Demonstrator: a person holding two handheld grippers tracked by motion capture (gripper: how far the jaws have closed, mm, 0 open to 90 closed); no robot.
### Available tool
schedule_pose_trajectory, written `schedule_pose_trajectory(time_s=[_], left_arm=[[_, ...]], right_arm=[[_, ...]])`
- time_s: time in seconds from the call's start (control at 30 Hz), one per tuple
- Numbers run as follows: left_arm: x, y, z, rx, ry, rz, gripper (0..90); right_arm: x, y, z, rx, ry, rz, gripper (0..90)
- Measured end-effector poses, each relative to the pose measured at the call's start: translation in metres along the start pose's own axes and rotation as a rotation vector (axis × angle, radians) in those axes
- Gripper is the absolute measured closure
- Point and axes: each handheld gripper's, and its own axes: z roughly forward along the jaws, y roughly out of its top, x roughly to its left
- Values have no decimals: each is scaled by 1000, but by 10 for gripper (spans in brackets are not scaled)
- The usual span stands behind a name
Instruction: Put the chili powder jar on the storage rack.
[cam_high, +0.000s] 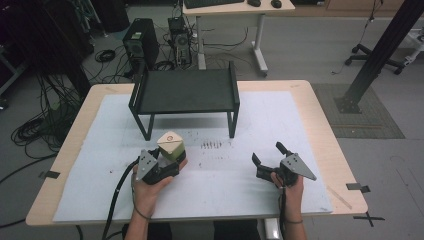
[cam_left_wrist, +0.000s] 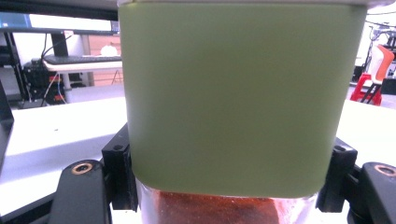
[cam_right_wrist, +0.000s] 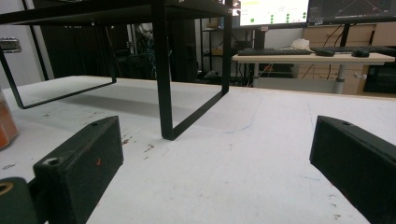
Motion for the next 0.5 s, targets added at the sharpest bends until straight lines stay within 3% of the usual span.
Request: schedule_pose_trajectory(time_s=[0.3,0.4,0.5], left_arm=[[0,3,-2,9,10,-9,288],[1,8,-3,-8,13,-17,288],[2,13,-4,-9,16,-1,288]], right_arm=[[0,0,0,-1,4,1,26],[0,0,0,-2,6,2,26],[0,0,0,-2,5,1,26]])
